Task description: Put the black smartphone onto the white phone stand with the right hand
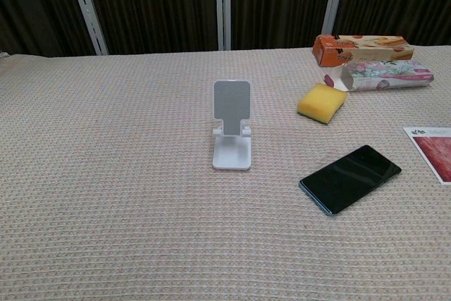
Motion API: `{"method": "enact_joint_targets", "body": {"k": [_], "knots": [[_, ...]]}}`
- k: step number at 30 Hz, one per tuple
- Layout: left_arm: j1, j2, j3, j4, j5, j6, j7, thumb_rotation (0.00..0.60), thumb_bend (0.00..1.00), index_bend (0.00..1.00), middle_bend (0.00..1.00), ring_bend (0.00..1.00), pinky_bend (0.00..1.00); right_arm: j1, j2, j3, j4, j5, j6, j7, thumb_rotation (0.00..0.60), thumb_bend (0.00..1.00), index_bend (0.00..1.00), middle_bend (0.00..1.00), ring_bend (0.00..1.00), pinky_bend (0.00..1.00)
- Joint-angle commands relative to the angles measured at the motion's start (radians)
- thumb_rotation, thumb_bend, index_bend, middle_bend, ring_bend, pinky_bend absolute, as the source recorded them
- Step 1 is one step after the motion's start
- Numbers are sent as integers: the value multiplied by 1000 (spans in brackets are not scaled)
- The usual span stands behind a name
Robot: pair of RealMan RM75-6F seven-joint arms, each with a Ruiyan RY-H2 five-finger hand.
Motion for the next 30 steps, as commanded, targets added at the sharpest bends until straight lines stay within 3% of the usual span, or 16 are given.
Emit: {"method": "enact_joint_targets", "body": {"k": [1,8,17,24,30], "knots": [[0,0,0,0,-1,-1,1,600,0,0,0,0,0,1,-1,-1,0,0,-2,-1,600,0,0,0,0,0],[-3,-5,-5,5,-19,-12,8,600,0,0,0,0,0,58,-8,-5,24,-16,-94,-20,600,0,0,0,0,0],[-23,-24,-28,18,-74,-51,38,600,0,0,0,0,0,307,-23,-13,148,-153,-395,74,600,0,0,0,0,6],[-43,-63,-43,30,-128,-93,111,600,0,0,0,0,0,508,-134,-37,334,-258,-571,178,600,0,0,32,0,86],[-52,-84,-52,47,-165,-113,146,600,0,0,0,0,0,588,-216,-63,426,-272,-641,178,600,0,25,55,3,88]]}}
